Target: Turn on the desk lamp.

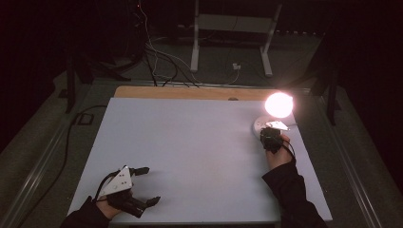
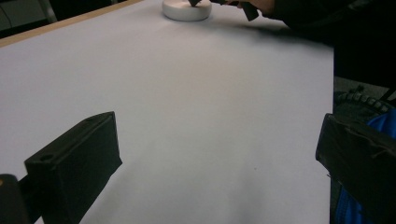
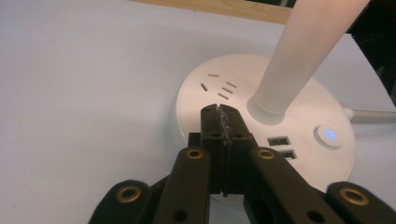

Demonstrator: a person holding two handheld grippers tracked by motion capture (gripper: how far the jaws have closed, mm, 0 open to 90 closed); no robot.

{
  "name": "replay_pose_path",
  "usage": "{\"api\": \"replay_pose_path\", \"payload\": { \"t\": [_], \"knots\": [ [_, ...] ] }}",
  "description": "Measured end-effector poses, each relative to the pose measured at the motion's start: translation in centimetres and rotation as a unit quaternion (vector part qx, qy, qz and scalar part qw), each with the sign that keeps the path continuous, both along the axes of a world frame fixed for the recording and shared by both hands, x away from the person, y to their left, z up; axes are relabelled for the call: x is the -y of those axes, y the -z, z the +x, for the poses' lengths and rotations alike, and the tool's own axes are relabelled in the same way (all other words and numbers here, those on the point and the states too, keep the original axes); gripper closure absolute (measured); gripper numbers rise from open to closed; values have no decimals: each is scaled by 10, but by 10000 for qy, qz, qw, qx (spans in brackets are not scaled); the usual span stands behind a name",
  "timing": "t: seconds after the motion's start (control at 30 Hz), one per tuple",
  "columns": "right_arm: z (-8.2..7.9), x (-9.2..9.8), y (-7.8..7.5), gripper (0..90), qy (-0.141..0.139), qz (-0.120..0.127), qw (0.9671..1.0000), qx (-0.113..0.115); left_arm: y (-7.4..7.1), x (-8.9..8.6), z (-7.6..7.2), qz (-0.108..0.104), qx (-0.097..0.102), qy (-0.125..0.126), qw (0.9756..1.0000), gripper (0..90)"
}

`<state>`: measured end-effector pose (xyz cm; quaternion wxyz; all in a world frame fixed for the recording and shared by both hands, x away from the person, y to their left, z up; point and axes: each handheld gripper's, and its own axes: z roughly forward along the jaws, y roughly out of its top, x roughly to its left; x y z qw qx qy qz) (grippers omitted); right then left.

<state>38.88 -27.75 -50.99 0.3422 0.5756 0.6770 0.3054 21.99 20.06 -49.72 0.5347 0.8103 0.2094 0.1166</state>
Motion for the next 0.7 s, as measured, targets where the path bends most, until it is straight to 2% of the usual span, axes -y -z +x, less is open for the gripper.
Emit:
{"api": "replay_pose_path", "payload": {
  "t": [0.1, 0.2, 0.27, 0.3, 0.43, 0.5, 0.6, 0.67, 0.7],
  "knots": [
    [-3, 4, -5, 798, -7, 139, 9998, 166, 0, 0, 0, -3, -3, 2, 10000, 3],
    [-6, 11, -14, 650, 5, 361, 9987, 363, 0, 0, 1, 2, -7, 1, 10000, 3],
    [-8, 14, -18, 529, -90, 565, 9972, 473, 0, 0, 0, 8, -2, -1, 10000, 3],
    [-9, 15, -19, 512, -126, 607, 9968, 508, 0, 0, 0, 5, -5, -2, 10000, 3],
    [-11, 17, -21, 372, -266, 643, 9964, 475, 0, 0, 0, -5, 1, -5, 10000, 3],
    [-13, 19, -24, 315, -235, 697, 9962, 464, 0, 0, 0, -3, 1, -6, 10000, 3],
    [-16, 22, -28, 153, -193, 815, 9954, 461, 0, 0, 0, -6, 0, 0, 10000, 3],
    [-18, 24, -31, 73, -292, 850, 9951, 419, 0, 0, 0, -18, 7, -12, 10000, 3],
    [-18, 24, -31, 73, -292, 850, 9951, 419, 0, 0, 0, -18, 7, -12, 10000, 3]
  ]
}}
